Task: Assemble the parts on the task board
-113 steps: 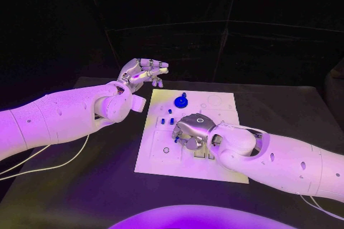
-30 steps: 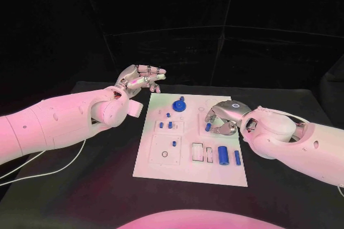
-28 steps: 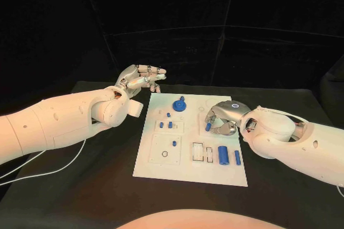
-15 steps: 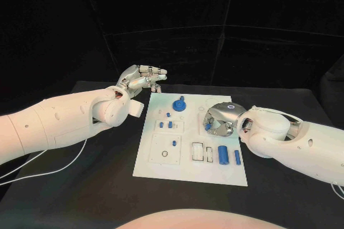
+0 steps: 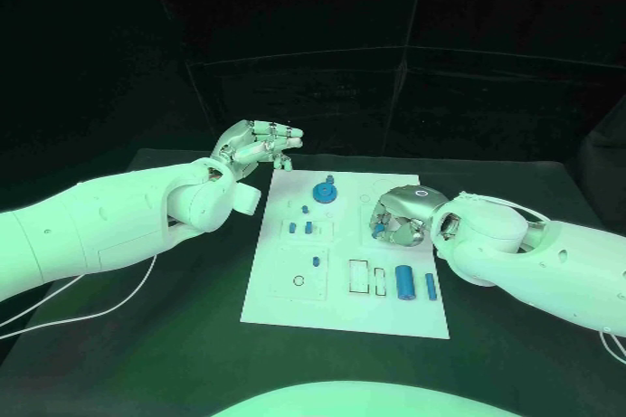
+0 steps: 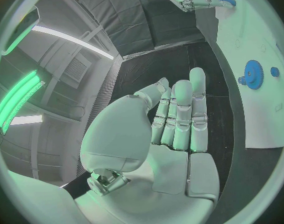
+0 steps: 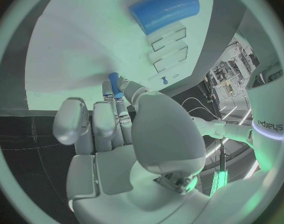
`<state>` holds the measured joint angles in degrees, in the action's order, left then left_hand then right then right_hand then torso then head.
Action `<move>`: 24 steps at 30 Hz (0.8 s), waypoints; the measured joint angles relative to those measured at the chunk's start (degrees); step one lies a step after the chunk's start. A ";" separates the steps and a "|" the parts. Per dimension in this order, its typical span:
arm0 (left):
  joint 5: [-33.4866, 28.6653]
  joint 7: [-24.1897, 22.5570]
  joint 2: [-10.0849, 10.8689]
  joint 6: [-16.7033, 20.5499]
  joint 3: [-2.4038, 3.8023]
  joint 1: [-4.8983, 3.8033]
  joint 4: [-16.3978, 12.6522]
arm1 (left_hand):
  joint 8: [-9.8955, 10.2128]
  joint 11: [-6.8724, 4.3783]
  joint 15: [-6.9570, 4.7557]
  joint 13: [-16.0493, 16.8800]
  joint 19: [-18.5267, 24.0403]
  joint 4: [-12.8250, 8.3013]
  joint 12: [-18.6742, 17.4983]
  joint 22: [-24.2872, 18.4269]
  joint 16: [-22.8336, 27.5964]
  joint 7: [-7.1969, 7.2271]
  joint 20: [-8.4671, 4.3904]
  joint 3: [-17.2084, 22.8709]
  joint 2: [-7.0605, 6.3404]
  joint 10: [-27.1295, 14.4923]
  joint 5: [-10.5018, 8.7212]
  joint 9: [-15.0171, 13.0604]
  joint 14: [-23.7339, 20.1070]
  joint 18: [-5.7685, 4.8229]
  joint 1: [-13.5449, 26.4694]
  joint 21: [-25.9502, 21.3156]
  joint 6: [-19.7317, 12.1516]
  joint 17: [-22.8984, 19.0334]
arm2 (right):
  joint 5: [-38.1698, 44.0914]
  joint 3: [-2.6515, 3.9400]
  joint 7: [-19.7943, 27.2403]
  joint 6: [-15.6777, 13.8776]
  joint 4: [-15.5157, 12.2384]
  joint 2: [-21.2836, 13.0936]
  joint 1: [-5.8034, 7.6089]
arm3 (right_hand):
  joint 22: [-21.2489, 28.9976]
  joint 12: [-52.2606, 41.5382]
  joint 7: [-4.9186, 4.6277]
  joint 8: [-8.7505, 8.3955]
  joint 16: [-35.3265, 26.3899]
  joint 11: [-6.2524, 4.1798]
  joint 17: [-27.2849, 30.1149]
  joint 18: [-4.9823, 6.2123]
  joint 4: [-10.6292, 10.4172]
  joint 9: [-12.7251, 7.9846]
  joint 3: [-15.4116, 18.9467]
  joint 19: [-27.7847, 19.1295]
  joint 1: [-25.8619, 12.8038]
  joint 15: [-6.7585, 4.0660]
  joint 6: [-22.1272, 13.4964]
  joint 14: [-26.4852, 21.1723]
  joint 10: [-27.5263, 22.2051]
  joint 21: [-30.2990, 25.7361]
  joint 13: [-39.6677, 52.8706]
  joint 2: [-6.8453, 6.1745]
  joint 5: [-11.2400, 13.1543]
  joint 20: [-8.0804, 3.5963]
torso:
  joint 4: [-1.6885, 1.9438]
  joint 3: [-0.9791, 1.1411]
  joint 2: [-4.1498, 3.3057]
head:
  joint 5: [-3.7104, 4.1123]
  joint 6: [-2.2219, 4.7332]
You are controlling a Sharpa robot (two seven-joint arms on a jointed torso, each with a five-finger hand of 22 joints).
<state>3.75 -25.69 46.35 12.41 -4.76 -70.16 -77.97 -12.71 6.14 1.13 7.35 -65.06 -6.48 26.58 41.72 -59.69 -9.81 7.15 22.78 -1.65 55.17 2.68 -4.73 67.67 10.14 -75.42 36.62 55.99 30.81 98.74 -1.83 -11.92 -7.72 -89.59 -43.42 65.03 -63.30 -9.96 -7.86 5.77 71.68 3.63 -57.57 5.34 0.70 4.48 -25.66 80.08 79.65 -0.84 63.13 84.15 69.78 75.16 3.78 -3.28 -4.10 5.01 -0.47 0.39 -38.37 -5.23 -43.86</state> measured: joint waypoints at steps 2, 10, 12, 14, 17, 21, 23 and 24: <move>0.00 0.11 0.00 0.00 -0.04 0.00 0.03 | 0.00 0.00 0.00 0.00 -0.15 0.00 0.00 0.00 0.00 0.00 -0.15 0.00 0.00 0.00 0.00 0.00 0.00 0.00 0.00 0.00 0.00 0.00 | -0.53 -0.01 0.13 -0.67 -0.09 -0.16 -0.01 | -0.37 0.49 0.06 0.16 0.35 -0.06 -0.43 0.00 0.40 0.04 -0.68 0.20 0.24 -0.03 0.49 -0.03 0.48 0.27 0.07 0.21 1.06 -0.20 | 0.00 0.01 0.02 | 0.01 0.12; 0.00 0.61 0.05 0.20 -0.12 0.01 0.14 | 0.00 -0.21 0.00 0.05 -0.15 -0.33 0.27 0.01 0.00 -0.21 -0.15 0.00 0.31 -0.20 0.00 0.00 0.00 0.00 -0.31 0.00 -0.21 -0.12 | -2.97 0.00 0.98 -4.48 -1.73 -1.45 -0.03 | -0.64 1.00 0.08 0.38 0.70 -0.29 -0.86 0.00 0.98 0.50 -1.26 0.20 0.78 -0.21 0.70 -0.21 1.11 0.44 0.14 0.43 1.30 -0.20 | 0.09 -0.07 0.10 | 0.18 0.64; 0.00 0.69 0.09 0.24 -0.12 0.01 0.13 | 0.00 -0.21 0.00 0.05 -0.15 -0.50 0.27 0.01 0.00 -0.20 -0.15 0.17 0.58 -0.20 0.00 0.00 0.00 0.00 -0.58 0.00 -0.21 -0.20 | -3.82 0.03 1.31 -5.26 -2.42 -2.07 0.00 | -0.64 1.20 0.08 0.38 0.70 -0.29 -0.86 0.00 1.13 0.47 -1.40 0.20 0.90 -0.21 0.69 -0.21 1.12 0.44 0.14 0.43 1.34 -0.20 | 0.10 -0.10 0.13 | 0.23 0.85; 0.00 0.76 0.18 0.28 -0.12 0.01 0.09 | 0.00 -0.21 0.00 0.05 -0.15 -0.50 0.27 0.01 0.00 -0.21 -0.15 0.17 0.58 -0.20 0.00 0.00 0.00 0.00 -0.58 0.00 -0.21 -0.21 | -4.96 0.04 1.75 -5.96 -3.44 -2.97 0.02 | -0.64 1.54 0.08 0.38 0.70 -0.30 -0.81 0.00 1.20 0.38 -1.48 0.20 0.90 -0.20 0.69 -0.21 1.13 0.44 0.14 0.43 1.35 -0.20 | 0.14 -0.14 0.14 | 0.24 0.92; 0.00 0.81 0.28 0.31 -0.13 0.01 0.06 | -0.02 -0.21 0.21 0.05 -0.15 -0.50 0.33 0.01 0.00 -0.20 -0.15 0.17 0.44 -0.20 0.00 0.00 -0.20 0.00 -0.73 0.00 -0.21 -0.31 | -6.75 0.05 2.50 -6.71 -5.40 -4.11 0.03 | -0.61 1.99 0.04 0.08 0.70 -0.31 -0.72 0.00 1.21 0.15 -1.48 0.20 0.90 -0.20 0.65 -0.21 1.13 0.44 0.14 0.43 1.42 -0.20 | 0.18 -0.24 0.22 | 0.18 0.88; 0.00 0.81 0.32 0.32 -0.13 0.00 0.06 | -0.22 -0.21 0.21 0.04 -0.15 -0.50 0.50 0.01 0.00 -0.20 -0.15 0.17 0.36 -0.20 0.00 0.00 -0.21 0.00 -0.81 0.00 -0.21 -0.33 | -8.96 0.07 3.68 -7.45 -8.37 -4.48 0.05 | -0.61 2.00 -0.12 -0.02 0.70 -0.31 -0.72 0.00 1.21 0.14 -1.48 0.20 0.90 -0.20 0.48 -0.21 1.14 0.44 0.14 0.43 1.43 -0.20 | 0.20 -0.34 0.31 | -0.07 0.80; 0.00 0.80 0.32 0.32 -0.13 0.00 0.06 | -0.22 -0.21 0.21 0.04 -0.15 -0.65 0.50 0.01 0.00 -0.21 -0.15 0.02 0.36 -0.20 0.00 0.00 -0.21 -0.01 -0.81 0.00 -0.21 -0.41 | -9.61 0.08 4.13 -7.66 -9.04 -4.05 0.06 | -0.61 2.00 -0.12 -0.02 0.70 -0.31 -0.72 0.00 1.21 0.11 -1.47 0.20 0.90 -0.20 0.47 -0.21 1.14 0.44 0.14 0.43 1.44 -0.20 | 0.20 -0.35 0.32 | -0.10 0.84; 0.00 0.79 0.31 0.32 -0.13 0.00 0.11 | -0.22 -0.20 0.21 0.04 -0.15 -0.68 0.50 0.01 0.00 -0.21 -0.15 0.04 0.36 -0.20 0.00 0.00 -0.21 -0.01 -0.81 0.00 -0.20 -0.41 | -10.03 0.08 4.46 -7.79 -9.37 -3.46 0.06 | -0.61 2.00 -0.12 -0.02 0.70 -0.31 -0.72 -0.01 1.21 0.09 -1.47 0.20 0.90 -0.20 0.47 -0.21 1.14 0.44 0.14 0.43 1.45 -0.20 | 0.20 -0.35 0.32 | -0.14 0.97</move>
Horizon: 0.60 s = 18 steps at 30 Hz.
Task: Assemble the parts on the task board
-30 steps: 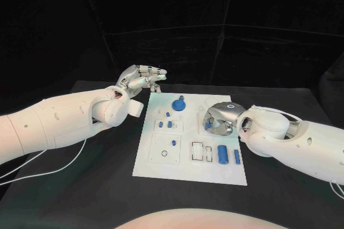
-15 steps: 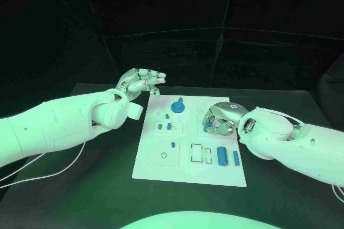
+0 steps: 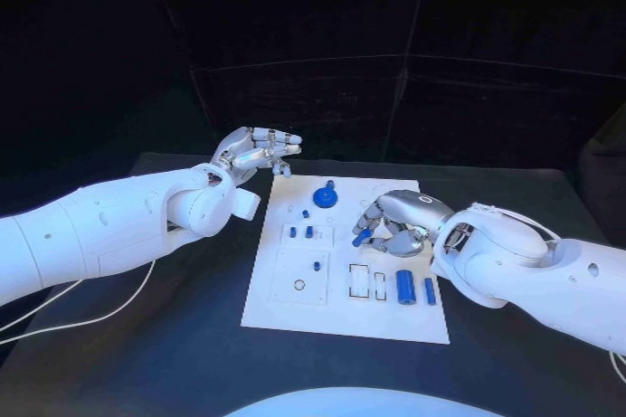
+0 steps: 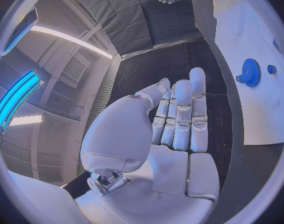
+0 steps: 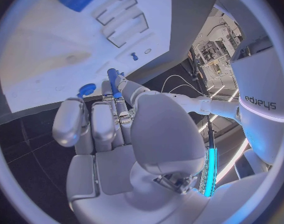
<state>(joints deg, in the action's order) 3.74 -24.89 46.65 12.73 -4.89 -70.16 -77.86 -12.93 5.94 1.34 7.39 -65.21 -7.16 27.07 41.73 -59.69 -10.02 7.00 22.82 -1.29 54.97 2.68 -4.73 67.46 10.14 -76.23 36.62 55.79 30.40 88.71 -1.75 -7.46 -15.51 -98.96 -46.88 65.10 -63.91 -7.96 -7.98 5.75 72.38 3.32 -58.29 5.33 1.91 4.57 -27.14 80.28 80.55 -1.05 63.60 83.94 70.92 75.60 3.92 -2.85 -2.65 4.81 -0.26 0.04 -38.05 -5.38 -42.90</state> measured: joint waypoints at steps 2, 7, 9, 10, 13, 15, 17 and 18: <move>0.00 -0.03 -0.05 -0.02 0.00 0.00 0.05 | 0.00 0.10 -0.13 0.00 0.00 -0.13 0.00 0.00 0.00 0.00 0.00 0.13 0.00 -0.10 0.00 0.00 -0.13 0.00 0.00 0.00 0.00 -0.10 | -0.41 0.00 0.39 -0.10 -0.15 1.06 0.00 | 0.00 0.00 0.00 0.00 0.00 0.00 0.00 0.00 0.00 -0.01 0.00 0.00 0.00 0.00 0.00 0.00 0.00 0.00 0.00 0.00 0.00 0.00 | 0.00 0.00 0.00 | -0.05 0.08; 0.00 -0.15 -0.44 -0.13 0.00 -0.01 0.17 | 0.00 0.21 -0.21 0.00 0.00 -0.13 0.00 0.00 0.00 0.00 0.00 0.13 0.00 -0.21 0.00 0.00 -0.21 0.00 0.00 0.00 0.00 -0.25 | -0.97 -0.06 1.63 -0.06 0.80 5.79 -0.02 | 0.01 0.29 0.02 -0.01 0.00 0.00 0.05 0.00 0.13 -0.03 -0.12 0.00 0.00 0.00 -0.03 0.00 0.00 0.00 -0.01 0.00 0.01 0.00 | 0.07 0.00 -0.02 | -0.12 0.17; 0.00 -0.18 -0.59 -0.17 0.00 -0.02 0.17 | 0.00 0.21 -0.21 0.00 0.00 -0.13 0.00 0.00 0.00 0.00 0.00 0.13 0.00 -0.21 0.00 0.00 -0.21 0.01 0.00 0.00 0.00 -0.26 | -0.97 -0.06 1.94 0.07 1.56 7.38 -0.12 | 0.07 0.30 0.05 -0.17 0.00 0.12 0.05 0.00 0.15 -0.04 -0.14 0.00 0.00 0.00 -0.08 0.00 -0.12 0.00 -0.01 0.00 0.02 0.00 | 0.13 0.01 -0.09 | -0.04 0.26; 0.00 -0.19 -0.66 -0.20 0.00 -0.02 0.18 | 0.00 0.21 -0.21 0.00 0.00 -0.13 0.00 0.01 0.00 0.00 0.00 0.13 0.00 -0.21 0.00 0.00 -0.21 0.00 0.00 0.00 0.00 -0.26 | -0.92 -0.07 2.10 0.22 2.09 8.40 -0.27 | 0.09 0.30 0.06 -0.23 0.00 0.19 0.06 0.00 0.14 -0.04 -0.14 0.00 0.00 0.00 -0.09 0.00 -0.19 0.00 -0.01 0.00 0.02 0.00 | 0.13 0.01 -0.13 | -0.03 0.29; 0.00 -0.22 -0.88 -0.24 0.00 -0.02 0.21 | 0.00 0.21 -0.21 -0.01 0.00 -0.13 0.00 0.01 0.00 0.00 0.00 0.13 0.00 -0.21 0.00 0.00 -0.21 0.00 0.00 0.00 0.00 -0.26 | -0.50 -0.15 2.39 0.71 3.11 10.22 -0.94 | 0.19 0.54 0.00 -0.28 0.00 0.19 0.17 0.00 0.15 -0.04 -0.14 0.00 0.00 0.00 -0.19 0.00 -0.19 0.00 -0.01 0.00 -0.03 0.00 | 0.22 0.01 -0.21 | -0.02 0.15; 0.00 -0.25 -1.03 -0.26 0.00 -0.02 0.22 | 0.00 0.21 -0.21 -0.01 0.00 -0.13 0.00 0.01 0.00 0.00 0.00 0.13 0.00 -0.21 0.00 0.00 -0.21 0.00 0.00 0.00 0.00 -0.26 | 0.03 -0.21 2.53 1.16 3.71 11.19 -1.79 | 0.19 0.54 0.00 -0.29 0.00 0.19 0.18 0.00 0.25 -0.04 -0.24 0.00 -0.01 0.00 -0.19 0.00 -0.19 0.00 -0.02 0.00 -0.26 0.00 | 0.26 0.01 -0.21 | -0.10 0.01; 0.00 -0.27 -1.14 -0.27 0.00 -0.02 0.25 | 0.00 0.21 -0.21 -0.01 0.01 -0.13 0.00 0.01 0.00 0.00 0.00 0.13 0.00 -0.21 0.00 0.00 -0.21 0.00 0.00 0.00 0.00 -0.26 | 0.62 -0.31 2.62 1.57 4.25 11.97 -2.60 | 0.19 0.54 0.01 -0.29 0.00 0.19 0.18 0.00 0.29 -0.05 -0.28 0.00 -0.01 0.00 -0.20 0.00 -0.19 0.00 -0.03 -0.01 -0.26 0.00 | 0.26 0.01 -0.19 | -0.29 -0.14; 0.00 -0.28 -1.22 -0.27 0.00 -0.02 0.28 | 0.00 0.21 -0.21 -0.01 0.00 -0.13 0.00 0.01 0.00 0.00 0.00 0.13 0.00 -0.21 0.00 0.00 -0.21 0.01 0.00 0.00 0.00 -0.26 | 1.03 -0.34 2.65 1.83 4.54 12.43 -3.07 | 0.19 0.54 0.01 -0.30 0.00 0.19 0.18 0.00 0.29 -0.07 -0.28 0.00 -0.01 0.00 -0.20 0.00 -0.19 0.00 -0.04 -0.01 -0.27 0.00 | 0.24 0.01 -0.18 | -0.42 -0.26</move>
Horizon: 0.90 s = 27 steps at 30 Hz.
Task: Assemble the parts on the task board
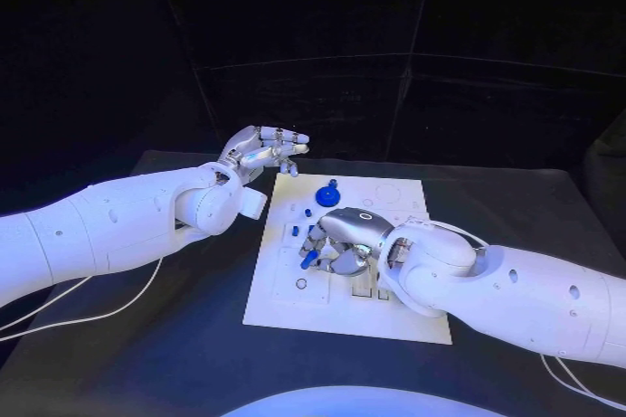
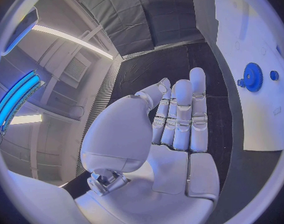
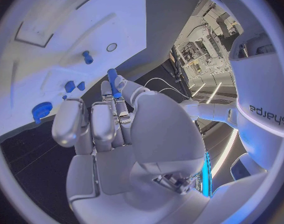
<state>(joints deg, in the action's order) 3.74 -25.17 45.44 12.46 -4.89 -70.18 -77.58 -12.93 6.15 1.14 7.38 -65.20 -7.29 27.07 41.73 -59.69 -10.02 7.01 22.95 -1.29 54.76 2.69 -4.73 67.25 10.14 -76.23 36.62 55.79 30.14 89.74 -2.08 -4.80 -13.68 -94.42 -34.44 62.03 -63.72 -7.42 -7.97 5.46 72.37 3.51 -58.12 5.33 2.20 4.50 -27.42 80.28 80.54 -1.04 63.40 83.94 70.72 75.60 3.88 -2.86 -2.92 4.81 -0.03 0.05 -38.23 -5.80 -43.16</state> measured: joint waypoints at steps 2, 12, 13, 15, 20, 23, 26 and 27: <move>0.00 -0.01 -0.12 0.00 0.00 0.00 0.07 | 0.00 0.00 0.00 0.00 0.00 0.00 0.00 0.00 0.00 0.00 0.00 0.00 0.00 0.00 0.00 0.00 0.00 0.00 0.00 0.00 0.00 -0.07 | 0.67 0.00 0.03 0.34 0.36 0.64 -0.50 | 0.00 0.22 0.00 -0.03 0.00 0.00 0.00 0.00 0.00 -0.02 0.00 0.00 0.00 0.00 0.00 0.00 0.00 0.00 0.00 0.00 0.00 0.00 | -0.11 0.02 0.03 | -0.24 -0.13; 0.00 -0.05 -0.52 -0.04 0.00 0.00 0.01 | 0.00 0.00 0.00 0.00 0.00 0.00 0.00 0.01 0.00 0.00 0.00 0.00 0.00 0.00 0.00 0.00 0.00 0.00 0.00 0.00 0.00 -0.09 | 4.02 0.01 -0.12 1.95 2.27 2.73 -1.58 | 0.00 0.33 0.07 -0.21 0.00 0.00 0.00 0.00 0.14 -0.06 -0.13 0.00 -0.01 0.00 -0.09 0.00 0.00 0.00 -0.03 -0.01 -0.03 0.00 | -0.11 0.04 0.10 | -0.59 -0.60; 0.00 -0.05 -0.52 -0.04 0.00 0.00 0.01 | 0.00 0.00 0.00 -0.01 0.00 0.00 0.00 0.01 0.00 0.00 0.00 0.00 0.00 0.00 0.00 0.00 0.00 0.00 0.00 0.00 0.00 -0.10 | 4.26 0.01 -0.14 2.07 2.39 2.83 -1.63 | 0.00 0.33 0.07 -0.21 0.00 0.01 0.00 0.00 0.20 -0.05 -0.19 0.00 -0.01 0.00 -0.09 0.00 -0.01 0.00 -0.04 -0.01 -0.14 0.00 | -0.11 0.03 0.10 | -0.64 -0.65; 0.00 -0.05 -0.52 -0.04 0.00 0.00 0.02 | 0.00 0.00 0.00 -0.01 0.00 0.00 0.00 0.00 0.00 0.00 0.00 0.00 0.00 0.00 0.00 0.00 0.00 0.00 0.00 0.00 0.00 -0.09 | 4.79 0.02 -0.18 2.34 2.59 3.07 -1.74 | 0.00 0.33 0.07 -0.21 0.00 0.01 0.00 0.00 0.20 -0.05 -0.20 0.00 -0.02 0.00 -0.10 0.00 -0.01 0.00 -0.05 -0.02 -0.25 0.00 | -0.11 0.03 0.10 | -0.72 -0.68; 0.00 -0.05 -0.53 -0.10 0.00 0.00 0.02 | 0.00 0.00 0.00 -0.01 0.00 0.00 0.00 0.01 0.00 0.00 0.00 0.00 0.00 0.00 0.00 0.00 0.00 0.00 0.00 0.00 0.00 -0.09 | 5.83 0.01 -0.24 3.11 2.76 3.53 -1.95 | -0.01 0.34 -0.10 -0.37 0.00 0.02 -0.04 0.00 0.21 -0.05 -0.20 0.00 -0.09 0.00 0.07 0.00 -0.02 0.00 -0.07 -0.09 -0.25 0.00 | -0.11 0.03 0.09 | -0.73 -0.70; 0.00 -0.05 -0.54 -0.15 0.00 0.00 0.00 | 0.00 0.00 0.00 -0.01 0.00 0.00 0.00 0.01 0.00 0.00 0.00 0.00 0.00 0.00 0.00 0.00 0.01 -0.01 0.00 0.00 0.00 -0.09 | 6.42 -0.02 -0.42 3.63 2.99 3.67 -2.00 | -0.01 0.34 -0.10 -0.39 0.00 0.30 -0.07 0.00 0.21 -0.05 -0.20 0.00 -0.09 0.00 0.07 0.00 0.09 0.00 -0.02 -0.09 -0.25 0.00 | -0.11 0.03 0.09 | -0.73 -0.76; 0.00 -0.05 -0.55 -0.18 0.00 0.00 -0.03 | 0.00 0.00 0.00 0.02 0.00 0.00 0.00 0.01 0.00 0.00 0.00 0.00 0.00 0.00 0.00 0.00 0.01 0.00 0.00 0.00 0.00 -0.09 | 6.91 -0.08 -0.70 4.05 3.17 3.69 -2.03 | -0.01 0.35 -0.10 -0.52 0.00 0.30 -0.07 0.00 0.21 -0.05 -0.20 0.00 -0.09 0.00 0.07 0.00 0.10 0.00 0.00 -0.09 -0.25 0.00 | -0.11 0.03 0.09 | -0.71 -0.81; 0.00 -0.05 -0.55 -0.18 0.00 0.00 -0.03 | 0.00 0.00 0.00 0.04 0.00 0.00 0.08 0.01 0.00 0.00 0.00 0.00 0.00 0.00 0.00 0.00 0.01 0.00 0.00 -0.02 0.00 -0.09 | 7.11 -0.09 -0.84 4.24 3.24 3.73 -2.03 | -0.01 0.40 -0.11 -0.55 0.00 0.30 -0.07 0.00 0.21 -0.05 -0.20 0.00 -0.10 0.00 0.07 0.00 0.10 0.00 0.00 -0.09 -0.25 0.00 | -0.11 0.03 0.09 | -0.70 -0.83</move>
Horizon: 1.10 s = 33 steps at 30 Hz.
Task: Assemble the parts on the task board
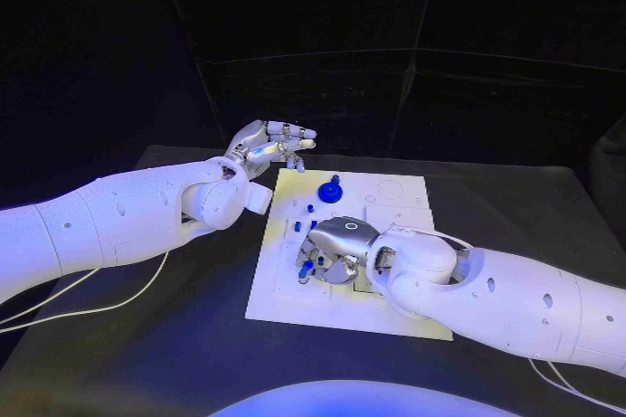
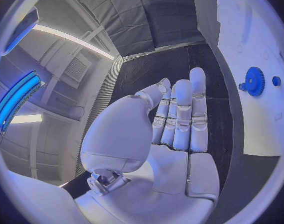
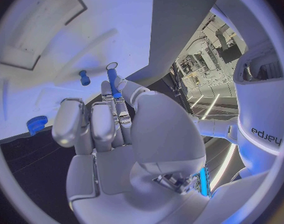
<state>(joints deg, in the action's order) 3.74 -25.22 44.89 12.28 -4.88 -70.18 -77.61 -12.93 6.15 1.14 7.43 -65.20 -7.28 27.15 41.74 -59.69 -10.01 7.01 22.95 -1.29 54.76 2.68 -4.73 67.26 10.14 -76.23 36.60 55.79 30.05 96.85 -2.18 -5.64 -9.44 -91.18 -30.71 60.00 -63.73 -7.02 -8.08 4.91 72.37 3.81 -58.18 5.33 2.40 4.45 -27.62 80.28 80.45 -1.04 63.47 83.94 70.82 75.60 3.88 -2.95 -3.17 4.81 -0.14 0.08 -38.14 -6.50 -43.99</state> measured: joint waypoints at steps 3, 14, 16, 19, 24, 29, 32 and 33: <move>0.00 0.00 0.00 0.00 0.00 0.00 0.03 | 0.00 0.00 0.00 0.00 0.00 0.00 0.19 0.00 0.00 0.00 0.00 0.00 0.00 0.00 0.00 0.00 0.00 0.00 0.00 -0.20 0.00 0.00 | 0.43 -0.05 -0.31 0.47 0.07 0.22 -0.04 | 0.00 0.03 0.00 -0.05 0.00 0.00 0.00 0.00 0.00 -0.01 0.00 0.00 0.00 0.00 0.00 0.00 0.00 0.00 0.00 0.00 0.00 0.00 | 0.00 0.01 0.01 | -0.09 -0.06; 0.00 -0.27 -0.12 0.14 0.00 0.00 0.11 | 0.00 0.00 0.00 -0.01 0.00 0.00 0.19 0.00 0.00 0.00 0.00 0.00 0.00 0.00 0.00 0.00 0.00 0.00 0.00 -0.20 0.00 0.00 | 1.47 -0.17 -1.00 1.94 0.34 0.77 -0.38 | 0.05 0.03 -0.08 0.10 0.00 0.00 0.01 0.00 0.00 -0.02 0.00 0.00 -0.08 0.00 -0.09 0.00 0.00 0.00 -0.01 -0.08 0.01 0.00 | -0.09 0.03 0.02 | 0.03 -0.32; 0.00 -0.33 -0.15 0.17 0.00 0.00 0.12 | 0.00 0.00 0.00 -0.01 0.00 0.00 0.19 0.00 0.00 0.00 0.00 0.00 0.00 0.00 0.00 0.00 0.00 0.00 0.00 -0.20 0.00 0.01 | 1.68 -0.17 -1.09 2.09 0.38 0.86 -0.42 | 0.05 0.03 -0.08 0.10 0.00 0.00 0.01 0.00 0.00 -0.01 0.00 0.00 -0.08 0.00 -0.09 0.00 0.00 0.00 -0.01 -0.08 0.02 0.00 | -0.10 0.03 0.02 | 0.05 -0.44; 0.00 -0.39 -0.15 0.21 0.00 0.00 0.13 | 0.00 0.00 0.00 -0.01 0.00 0.00 0.19 0.00 0.00 0.00 0.00 0.00 0.00 0.00 0.00 0.00 0.00 0.00 0.00 -0.20 0.00 0.00 | 2.07 -0.20 -1.23 2.34 0.48 1.01 -0.51 | 0.05 0.04 -0.08 0.09 0.00 0.00 0.01 0.00 0.00 0.01 0.01 0.00 -0.08 0.00 -0.10 0.00 0.00 0.00 -0.01 -0.08 0.02 0.00 | -0.10 0.03 0.02 | 0.10 -0.51; 0.00 -0.45 -0.17 0.24 0.00 -0.01 0.15 | 0.00 0.00 0.00 -0.01 0.00 0.00 0.19 0.00 0.00 0.00 0.00 0.00 0.00 0.00 0.00 0.00 0.00 0.00 0.00 -0.20 0.00 0.01 | 2.89 -0.25 -1.47 2.46 0.50 1.25 -0.52 | 0.21 0.17 -0.04 0.07 0.00 0.00 0.21 0.00 0.15 0.03 0.16 0.00 -0.28 0.00 -0.14 0.00 0.00 0.00 0.06 -0.28 0.02 0.00 | -0.03 0.03 0.02 | 0.10 -0.58; 0.00 -0.47 -0.15 0.24 0.00 -0.01 0.15 | 0.00 0.00 0.00 -0.01 0.00 0.00 0.19 0.00 0.00 0.00 0.00 0.00 0.00 0.00 0.00 0.00 0.00 0.00 0.00 -0.20 0.00 0.01 | 3.77 -0.69 -1.78 2.19 0.42 1.50 -0.47 | 0.59 1.30 -0.97 -0.54 0.00 0.73 0.64 0.00 0.15 -0.08 0.15 -0.25 -1.00 0.12 -1.12 0.12 -0.73 0.00 0.07 -0.98 -0.32 0.25 | -0.01 0.02 0.02 | -0.02 -0.60; 0.00 -0.47 -0.13 0.24 0.00 -0.01 0.15 | 0.00 0.00 0.00 -0.02 0.00 0.00 0.19 0.01 0.00 0.00 0.00 0.00 0.00 0.00 0.00 0.00 0.00 0.00 0.00 -0.20 0.00 0.01 | 4.19 -1.15 -1.95 1.97 0.43 1.61 -0.51 | 1.53 2.70 -1.67 -1.28 -0.38 1.49 1.54 0.00 0.14 -0.63 0.15 -0.73 -1.98 0.78 -3.14 0.10 -2.99 -0.71 -0.18 -1.95 -0.87 0.72 | -0.01 -0.01 0.03 | -0.03 -0.60; 0.00 -0.47 -0.13 0.24 0.00 -0.01 0.15 | 0.00 0.00 0.00 -0.02 0.00 0.00 0.19 0.01 0.00 0.00 0.00 0.00 0.00 0.00 0.00 0.00 0.00 0.00 0.00 -0.20 0.00 0.01 | 4.29 -1.26 -2.02 1.94 0.49 1.61 -0.56 | 1.73 2.92 -1.84 -1.28 -0.38 1.74 1.72 0.00 -0.07 -0.69 0.36 -0.90 -2.37 1.16 -3.76 0.08 -3.44 -0.71 -0.36 -2.34 -1.19 0.90 | -0.01 -0.01 0.03 | -0.03 -0.60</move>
<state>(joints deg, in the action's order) 3.74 -25.70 44.76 12.52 -4.88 -70.18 -77.45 -12.93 6.15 1.14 7.41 -65.20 -7.28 27.34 41.75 -59.69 -10.01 7.01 22.95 -1.29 54.77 2.68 -4.73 67.26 10.14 -76.23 36.41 55.79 30.05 101.14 -3.43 -7.66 -7.50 -90.70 -29.09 59.43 -62.00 -4.09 -9.91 3.62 71.99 5.55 -56.47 5.33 2.33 3.76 -27.25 79.38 78.08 0.12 59.71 84.03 67.38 74.89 3.52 -5.30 -4.36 5.71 -0.14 0.07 -38.11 -6.54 -44.59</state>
